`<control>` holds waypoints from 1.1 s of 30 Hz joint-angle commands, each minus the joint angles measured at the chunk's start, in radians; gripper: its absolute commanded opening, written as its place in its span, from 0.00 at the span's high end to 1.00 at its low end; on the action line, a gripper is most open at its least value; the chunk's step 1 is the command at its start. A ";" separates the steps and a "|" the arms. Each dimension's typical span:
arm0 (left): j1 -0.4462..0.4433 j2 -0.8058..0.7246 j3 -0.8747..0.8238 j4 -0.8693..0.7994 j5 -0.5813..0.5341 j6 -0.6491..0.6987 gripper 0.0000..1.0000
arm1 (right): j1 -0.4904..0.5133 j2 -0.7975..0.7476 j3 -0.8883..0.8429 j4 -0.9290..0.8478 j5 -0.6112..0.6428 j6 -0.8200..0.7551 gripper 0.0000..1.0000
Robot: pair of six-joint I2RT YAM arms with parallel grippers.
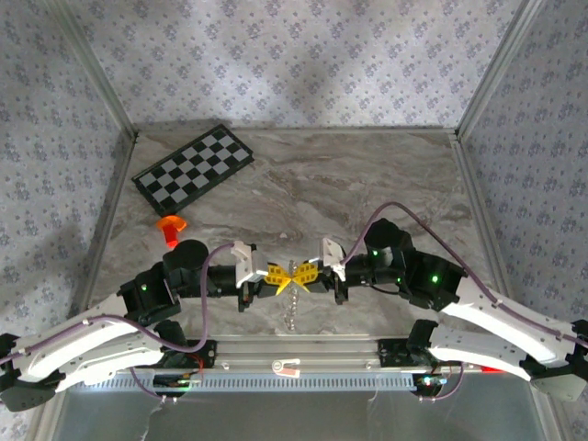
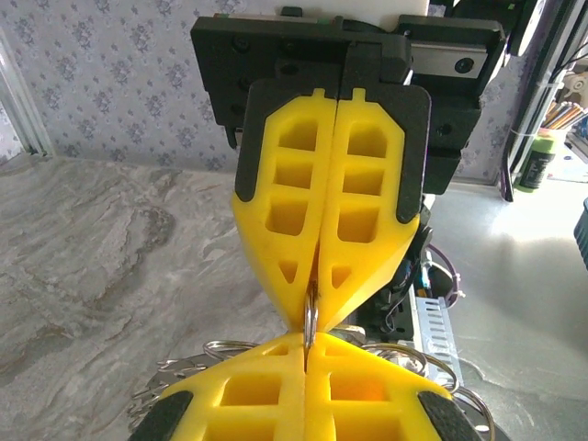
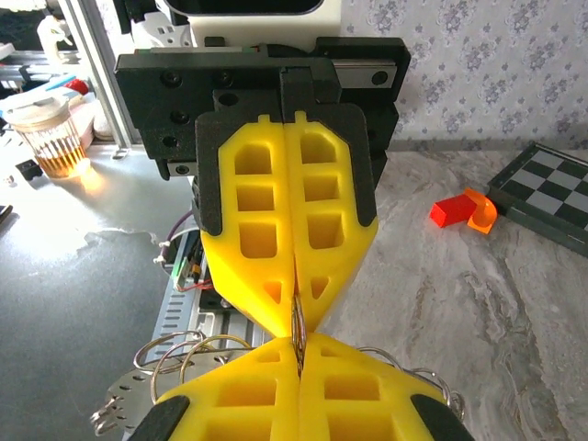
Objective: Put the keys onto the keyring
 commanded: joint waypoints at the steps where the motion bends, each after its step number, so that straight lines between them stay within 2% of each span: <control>1: 0.001 -0.029 0.028 -0.013 -0.026 0.018 1.00 | 0.000 -0.001 0.058 -0.103 0.018 -0.042 1.00; 8: 0.001 -0.031 0.027 -0.013 -0.030 0.022 1.00 | 0.005 0.016 0.074 -0.138 0.023 -0.046 1.00; 13: 0.001 -0.033 0.037 -0.021 -0.018 0.024 1.00 | 0.010 0.005 0.059 -0.121 0.021 -0.042 0.77; 20: 0.001 -0.036 0.037 -0.021 -0.008 0.027 1.00 | 0.001 -0.011 0.026 -0.088 0.000 -0.003 0.75; 27: 0.000 -0.037 0.037 -0.023 0.001 0.021 1.00 | -0.008 -0.007 0.006 -0.023 -0.019 0.035 0.60; 33: 0.000 -0.042 0.037 -0.023 0.004 0.020 1.00 | -0.008 0.012 0.004 0.019 -0.030 0.057 0.58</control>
